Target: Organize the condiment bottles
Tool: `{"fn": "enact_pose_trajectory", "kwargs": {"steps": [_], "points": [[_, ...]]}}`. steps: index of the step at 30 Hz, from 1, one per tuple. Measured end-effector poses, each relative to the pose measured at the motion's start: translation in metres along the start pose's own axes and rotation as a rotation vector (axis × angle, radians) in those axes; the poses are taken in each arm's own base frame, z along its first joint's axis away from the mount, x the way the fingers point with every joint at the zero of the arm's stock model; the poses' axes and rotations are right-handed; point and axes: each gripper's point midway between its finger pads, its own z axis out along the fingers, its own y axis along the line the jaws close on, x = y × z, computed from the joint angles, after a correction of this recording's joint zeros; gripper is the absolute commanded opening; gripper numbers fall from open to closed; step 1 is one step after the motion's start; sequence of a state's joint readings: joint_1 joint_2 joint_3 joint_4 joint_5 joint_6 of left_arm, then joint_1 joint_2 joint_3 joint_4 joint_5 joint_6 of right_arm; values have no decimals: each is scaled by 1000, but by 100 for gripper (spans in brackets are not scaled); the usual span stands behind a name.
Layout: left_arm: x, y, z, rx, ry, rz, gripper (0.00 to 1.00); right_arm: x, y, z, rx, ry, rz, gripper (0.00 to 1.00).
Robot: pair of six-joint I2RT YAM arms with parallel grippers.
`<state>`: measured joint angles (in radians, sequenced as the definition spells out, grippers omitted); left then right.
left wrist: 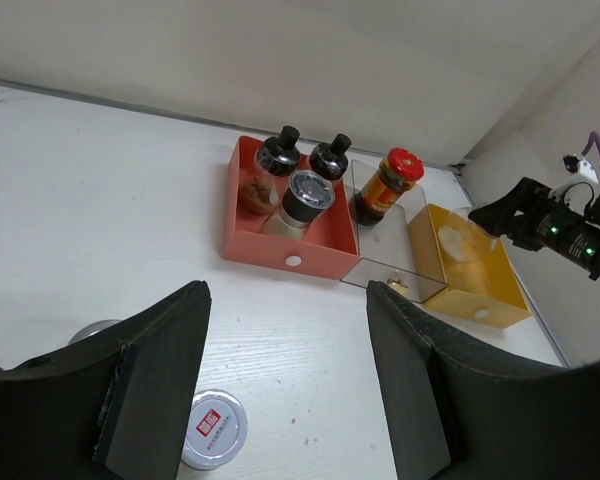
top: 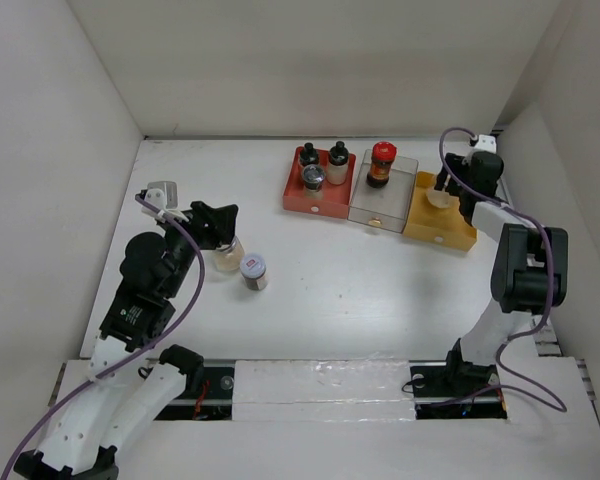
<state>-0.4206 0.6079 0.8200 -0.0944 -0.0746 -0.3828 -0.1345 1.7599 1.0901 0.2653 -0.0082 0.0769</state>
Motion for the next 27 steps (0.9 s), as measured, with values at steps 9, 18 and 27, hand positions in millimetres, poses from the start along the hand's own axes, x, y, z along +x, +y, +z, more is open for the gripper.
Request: {"fn": "enact_pose_trajectory", "kwargs": {"steps": [9, 18, 27], "points": [[0, -1, 0, 3, 1, 0, 63, 4, 10, 15, -55, 10, 2, 84], [1, -2, 0, 13, 6, -1, 67, -39, 12, -7, -38, -92, 1, 94], [-12, 8, -6, -47, -55, -17, 71, -115, 181, -111, -430, -337, -91, 39]]}}
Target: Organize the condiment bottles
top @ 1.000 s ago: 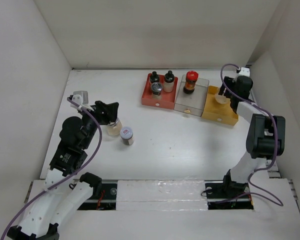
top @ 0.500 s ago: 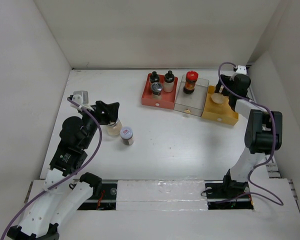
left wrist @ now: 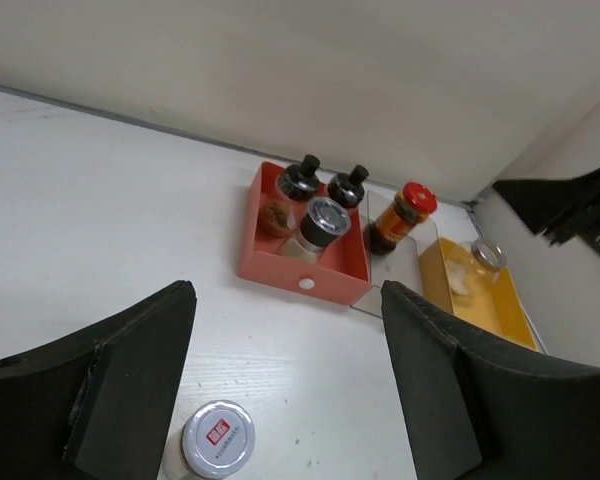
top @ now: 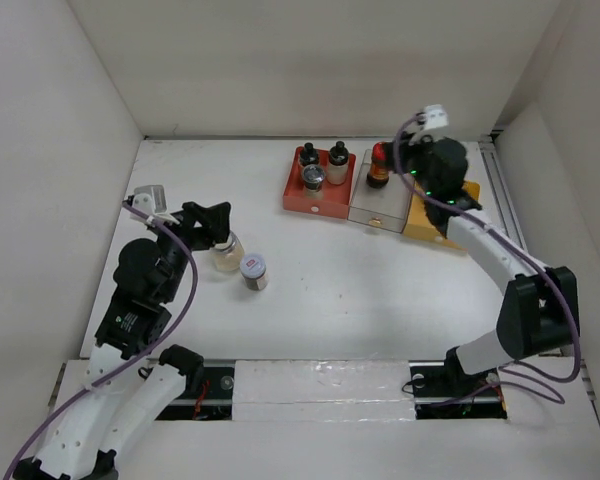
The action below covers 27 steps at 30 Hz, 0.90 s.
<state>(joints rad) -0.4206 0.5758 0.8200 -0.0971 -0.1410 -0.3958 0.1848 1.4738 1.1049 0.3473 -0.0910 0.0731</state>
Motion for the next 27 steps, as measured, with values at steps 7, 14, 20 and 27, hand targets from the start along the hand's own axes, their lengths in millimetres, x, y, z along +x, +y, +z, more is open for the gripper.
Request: {"fn": "enact_pose_trajectory", "kwargs": {"steps": [7, 14, 20, 27], "points": [[-21, 19, -12, -110, -100, -39, 82, 84, 261, -12, -626, 196, -45, 93], [-33, 36, -22, -192, -159, -67, 93, 143, 397, -49, -923, 323, -134, 99], [-35, 36, -24, -193, -169, -75, 93, 174, 427, -28, -940, 381, -191, 99], [-32, 30, -23, -157, -151, -74, 93, 203, 432, -16, -912, 455, -235, 99]]}}
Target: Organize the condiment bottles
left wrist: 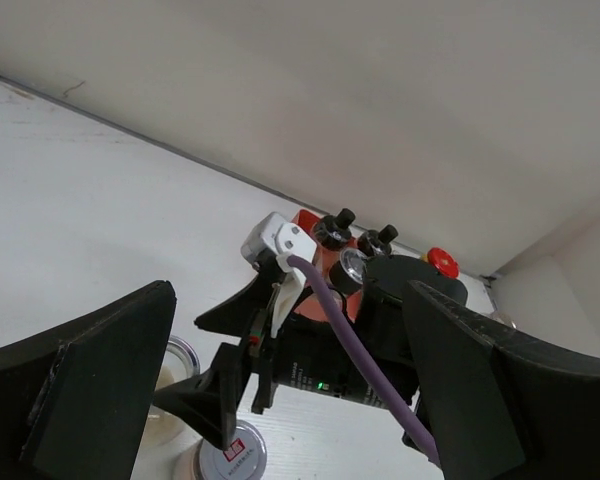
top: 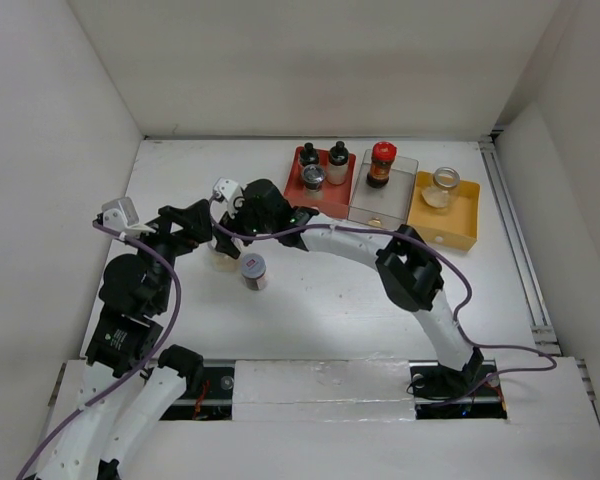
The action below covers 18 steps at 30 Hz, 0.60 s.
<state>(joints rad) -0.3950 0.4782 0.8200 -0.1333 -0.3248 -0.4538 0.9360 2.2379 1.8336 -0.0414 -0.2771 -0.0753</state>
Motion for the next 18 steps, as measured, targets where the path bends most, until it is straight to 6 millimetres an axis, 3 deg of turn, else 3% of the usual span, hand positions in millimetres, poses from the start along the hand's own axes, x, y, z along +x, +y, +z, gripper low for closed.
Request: {"fn": "enact_pose_trajectory", "kwargs": {"steps": [11, 18], "points": [[6, -6, 1, 30, 27, 4, 93, 4, 28, 8, -57, 28, -23, 99], [7, -8, 1, 43, 35, 3, 93, 7, 27, 10, -53, 33, -24, 93]]}}
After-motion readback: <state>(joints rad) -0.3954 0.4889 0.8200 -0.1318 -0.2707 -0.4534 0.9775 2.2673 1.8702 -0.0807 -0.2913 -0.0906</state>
